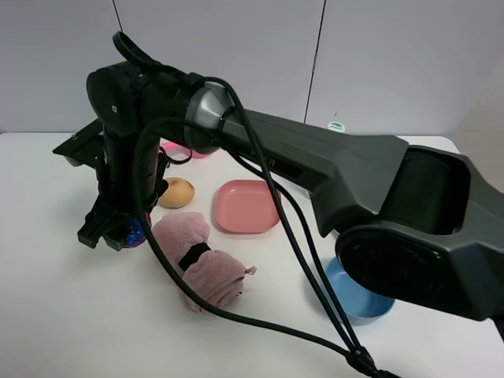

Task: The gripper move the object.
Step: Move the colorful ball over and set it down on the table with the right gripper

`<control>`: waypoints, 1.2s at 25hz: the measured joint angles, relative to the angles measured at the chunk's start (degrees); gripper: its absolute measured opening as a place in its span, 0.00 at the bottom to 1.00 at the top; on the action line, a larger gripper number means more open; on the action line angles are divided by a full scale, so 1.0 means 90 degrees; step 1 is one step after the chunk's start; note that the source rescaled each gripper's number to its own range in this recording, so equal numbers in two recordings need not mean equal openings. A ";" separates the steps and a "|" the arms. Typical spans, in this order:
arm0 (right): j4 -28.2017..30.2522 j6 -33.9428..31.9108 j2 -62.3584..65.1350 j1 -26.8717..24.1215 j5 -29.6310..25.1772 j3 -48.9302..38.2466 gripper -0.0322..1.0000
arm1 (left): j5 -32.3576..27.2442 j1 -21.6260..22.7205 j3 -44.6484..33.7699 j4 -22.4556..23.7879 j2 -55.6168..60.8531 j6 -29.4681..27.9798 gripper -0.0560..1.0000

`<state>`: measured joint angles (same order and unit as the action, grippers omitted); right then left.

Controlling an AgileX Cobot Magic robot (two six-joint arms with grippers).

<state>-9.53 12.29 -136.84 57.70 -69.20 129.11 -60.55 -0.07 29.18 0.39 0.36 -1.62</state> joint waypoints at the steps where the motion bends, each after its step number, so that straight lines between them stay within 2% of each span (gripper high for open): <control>1: -0.0089 0.0065 -0.0055 0.0014 0.0000 0.0000 0.05 | 0.0000 0.0000 0.0000 0.0000 0.0000 0.0000 1.00; 6: -0.0211 0.0271 -0.0339 0.0142 0.0041 0.0000 0.05 | 0.0000 0.0000 0.0000 0.0000 0.0000 0.0000 1.00; 30: -0.0391 0.0379 -0.0864 0.0314 0.0317 0.0000 0.05 | 0.0000 0.0000 0.0000 0.0000 0.0000 0.0000 1.00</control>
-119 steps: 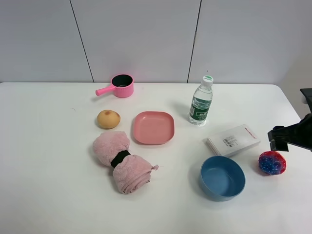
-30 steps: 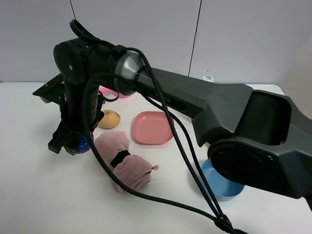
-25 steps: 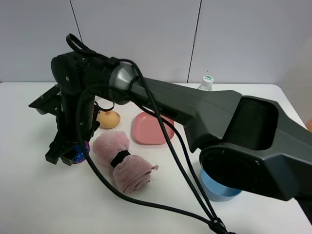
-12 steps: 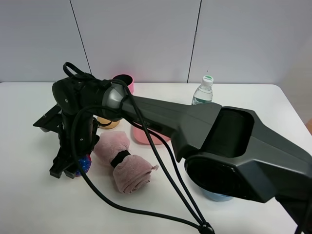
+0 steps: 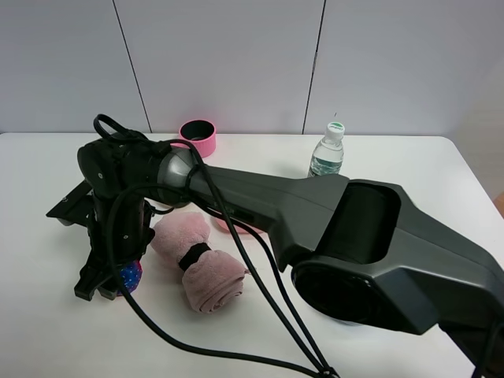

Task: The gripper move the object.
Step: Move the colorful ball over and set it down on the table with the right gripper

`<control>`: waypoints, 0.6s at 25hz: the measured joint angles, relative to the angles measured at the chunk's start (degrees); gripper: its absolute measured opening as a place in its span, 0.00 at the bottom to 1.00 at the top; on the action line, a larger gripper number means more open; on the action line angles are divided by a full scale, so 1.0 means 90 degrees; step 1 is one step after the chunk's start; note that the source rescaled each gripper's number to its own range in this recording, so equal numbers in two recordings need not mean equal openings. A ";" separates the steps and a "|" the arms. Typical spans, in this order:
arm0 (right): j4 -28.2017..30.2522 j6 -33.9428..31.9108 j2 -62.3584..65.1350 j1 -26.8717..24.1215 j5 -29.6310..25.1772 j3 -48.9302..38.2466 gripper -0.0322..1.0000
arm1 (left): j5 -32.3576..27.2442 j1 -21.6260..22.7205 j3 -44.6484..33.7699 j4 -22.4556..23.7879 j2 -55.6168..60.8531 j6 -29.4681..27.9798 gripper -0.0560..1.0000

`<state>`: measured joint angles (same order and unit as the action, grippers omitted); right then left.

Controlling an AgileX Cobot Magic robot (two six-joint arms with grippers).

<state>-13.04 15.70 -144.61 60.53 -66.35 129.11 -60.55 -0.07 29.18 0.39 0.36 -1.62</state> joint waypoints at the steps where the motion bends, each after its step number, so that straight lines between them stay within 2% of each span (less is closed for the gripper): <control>1: 0.0000 0.0013 0.0000 0.0000 0.0000 0.0000 0.05 | 0.0000 0.0000 0.0000 0.0000 0.0000 0.0000 1.00; 15: 0.0283 -0.0098 -0.0151 0.0019 0.0023 0.0000 0.05 | 0.0000 0.0000 0.0000 0.0000 0.0000 0.0000 1.00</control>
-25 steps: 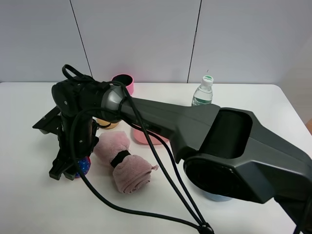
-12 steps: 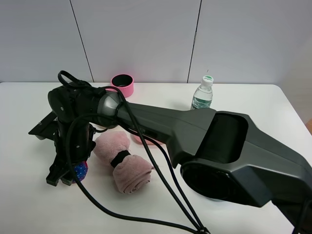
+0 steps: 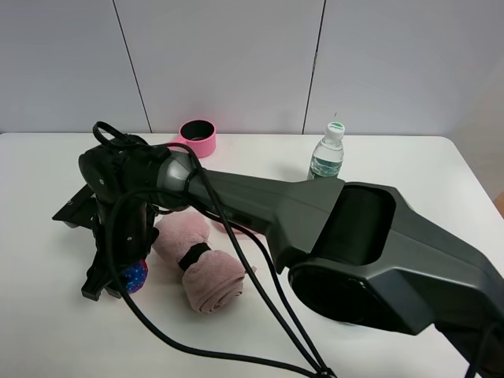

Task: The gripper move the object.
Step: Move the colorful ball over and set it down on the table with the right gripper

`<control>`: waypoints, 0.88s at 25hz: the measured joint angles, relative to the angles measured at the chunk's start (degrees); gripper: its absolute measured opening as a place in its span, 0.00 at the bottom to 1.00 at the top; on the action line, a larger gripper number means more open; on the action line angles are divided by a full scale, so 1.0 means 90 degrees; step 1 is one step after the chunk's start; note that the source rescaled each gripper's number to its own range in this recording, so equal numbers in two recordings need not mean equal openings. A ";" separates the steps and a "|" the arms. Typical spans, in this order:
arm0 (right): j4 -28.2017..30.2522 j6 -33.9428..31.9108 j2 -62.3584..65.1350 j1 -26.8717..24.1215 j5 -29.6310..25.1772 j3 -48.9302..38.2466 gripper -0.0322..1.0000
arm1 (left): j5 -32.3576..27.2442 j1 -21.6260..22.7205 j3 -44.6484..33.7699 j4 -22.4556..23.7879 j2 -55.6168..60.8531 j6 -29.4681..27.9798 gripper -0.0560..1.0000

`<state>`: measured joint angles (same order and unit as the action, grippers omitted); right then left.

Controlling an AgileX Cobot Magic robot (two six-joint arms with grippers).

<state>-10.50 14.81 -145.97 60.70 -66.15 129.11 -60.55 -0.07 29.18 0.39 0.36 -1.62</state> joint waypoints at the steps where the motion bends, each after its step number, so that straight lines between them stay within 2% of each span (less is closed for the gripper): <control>1: -0.0001 0.0000 -0.0032 0.0006 0.0000 0.0000 0.05 | 0.0000 0.0000 0.0000 0.0000 0.0000 0.0000 1.00; 22: -0.0111 -0.0005 -0.0049 0.0046 0.0026 0.0000 0.05 | 0.0000 0.0000 0.0000 0.0000 0.0000 0.0000 1.00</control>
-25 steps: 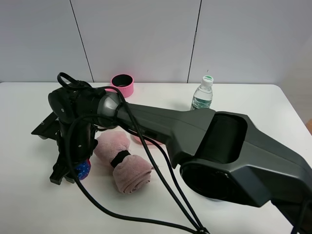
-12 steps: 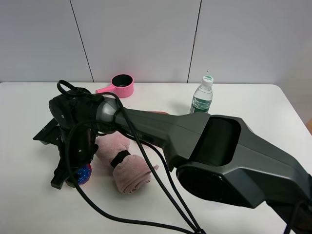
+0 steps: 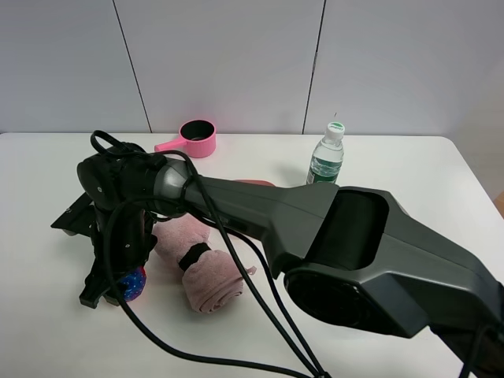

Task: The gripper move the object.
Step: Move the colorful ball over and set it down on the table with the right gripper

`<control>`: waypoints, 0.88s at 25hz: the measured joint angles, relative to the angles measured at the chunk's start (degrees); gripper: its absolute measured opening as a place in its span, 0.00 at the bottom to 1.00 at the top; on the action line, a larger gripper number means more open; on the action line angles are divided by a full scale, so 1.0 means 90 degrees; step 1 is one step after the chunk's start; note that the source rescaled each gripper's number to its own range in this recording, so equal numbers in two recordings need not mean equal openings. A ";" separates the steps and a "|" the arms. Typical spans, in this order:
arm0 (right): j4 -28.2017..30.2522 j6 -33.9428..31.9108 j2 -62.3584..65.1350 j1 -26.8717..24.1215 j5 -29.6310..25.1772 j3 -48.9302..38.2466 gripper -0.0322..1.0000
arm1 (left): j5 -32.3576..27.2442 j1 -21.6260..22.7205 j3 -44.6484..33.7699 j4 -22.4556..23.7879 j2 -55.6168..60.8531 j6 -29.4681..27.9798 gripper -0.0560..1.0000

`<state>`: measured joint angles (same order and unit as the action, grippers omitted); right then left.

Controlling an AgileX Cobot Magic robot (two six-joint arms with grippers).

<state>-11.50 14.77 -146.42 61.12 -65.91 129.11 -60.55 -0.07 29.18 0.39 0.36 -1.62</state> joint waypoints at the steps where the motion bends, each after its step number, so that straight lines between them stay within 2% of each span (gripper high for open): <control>1: 0.0000 0.0000 0.0000 0.0000 0.0000 0.0000 0.05 | 0.0000 0.0000 0.0000 0.0000 0.0000 0.0000 1.00; 22: 0.0347 -0.0152 0.0000 0.0000 0.0008 0.0000 0.05 | 0.0000 0.0000 0.0000 0.0000 0.0000 0.0000 1.00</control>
<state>-8.38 13.40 -146.42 61.12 -65.84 129.11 -60.55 -0.07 29.18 0.39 0.36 -1.62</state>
